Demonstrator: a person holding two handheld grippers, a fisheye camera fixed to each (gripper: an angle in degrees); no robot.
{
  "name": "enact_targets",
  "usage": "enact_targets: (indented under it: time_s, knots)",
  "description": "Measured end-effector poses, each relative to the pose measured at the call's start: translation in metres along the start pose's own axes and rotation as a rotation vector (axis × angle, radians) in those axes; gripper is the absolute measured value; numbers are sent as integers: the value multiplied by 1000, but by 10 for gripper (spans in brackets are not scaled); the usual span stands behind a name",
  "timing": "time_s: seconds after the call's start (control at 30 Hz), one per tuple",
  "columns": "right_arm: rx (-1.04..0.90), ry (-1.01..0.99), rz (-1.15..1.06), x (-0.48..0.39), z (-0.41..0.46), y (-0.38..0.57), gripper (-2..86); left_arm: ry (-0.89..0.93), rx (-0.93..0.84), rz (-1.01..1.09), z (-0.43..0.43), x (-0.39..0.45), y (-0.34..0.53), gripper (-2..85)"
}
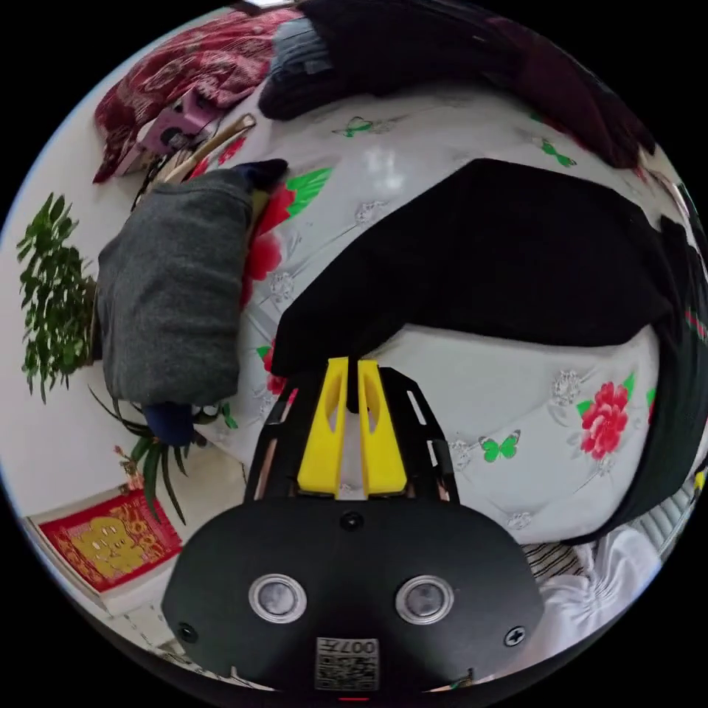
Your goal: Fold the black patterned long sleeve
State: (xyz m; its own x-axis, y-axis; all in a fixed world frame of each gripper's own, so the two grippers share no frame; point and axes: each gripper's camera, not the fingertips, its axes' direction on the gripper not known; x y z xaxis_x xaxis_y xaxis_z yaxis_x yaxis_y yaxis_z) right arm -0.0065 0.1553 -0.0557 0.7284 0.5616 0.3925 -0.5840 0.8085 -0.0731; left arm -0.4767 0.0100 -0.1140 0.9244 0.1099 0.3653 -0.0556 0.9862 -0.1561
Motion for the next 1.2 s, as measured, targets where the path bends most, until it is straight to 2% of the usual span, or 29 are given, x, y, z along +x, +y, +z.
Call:
enact_targets:
  time_s: [0.07, 0.13, 0.23, 0.3, 0.37, 0.47, 0.53, 0.6, 0.73, 0.83, 0.87, 0.97, 1.03, 1.1, 1.2]
  knots:
    - [9, 2, 11, -3, 1, -2, -3, 134, 41, -45, -19, -29, 7, 0]
    - [16, 2, 19, -3, 0, -3, -3, 360, 147, -129, -48, -74, 22, -3]
    - [40, 15, 18, -4, -5, -5, -3, 789, 504, -321, -126, -190, 78, -6]
    - [51, 28, 14, -3, -10, -8, -3, 915, 694, -412, -160, -241, 114, -6]
    - [82, 32, 1, -2, -19, -11, -3, 933, 777, -495, -179, -275, 140, -7]
    - [116, 16, 2, 3, -25, -14, -3, 1003, 729, -636, -165, -295, 162, -7]
    - [130, -3, 3, 6, -26, -14, -3, 1111, 734, -679, -149, -286, 173, -7]
    - [134, -11, 1, 7, -26, -12, -3, 1188, 766, -614, -152, -256, 180, -7]
    - [139, 3, -13, 13, -36, -1, -3, 1160, 778, -287, -220, -173, 163, -7]
    - [184, 9, 21, 26, -52, 12, -3, 1208, 876, 194, -327, -44, 163, -6]
    - [214, -2, 44, 34, -59, 19, -3, 1225, 891, 276, -343, -18, 167, -6]
    - [288, -21, 106, 53, -76, 42, -3, 1325, 900, 697, -406, 125, 202, -2]
    - [316, -18, 145, 65, -82, 58, -3, 1428, 772, 947, -411, 252, 232, 8]
    - [341, -17, 190, 78, -86, 75, -3, 1446, 583, 1049, -383, 345, 248, 29]
    - [373, -52, 285, 105, -88, 107, -2, 1300, 288, 1004, -295, 453, 264, 71]
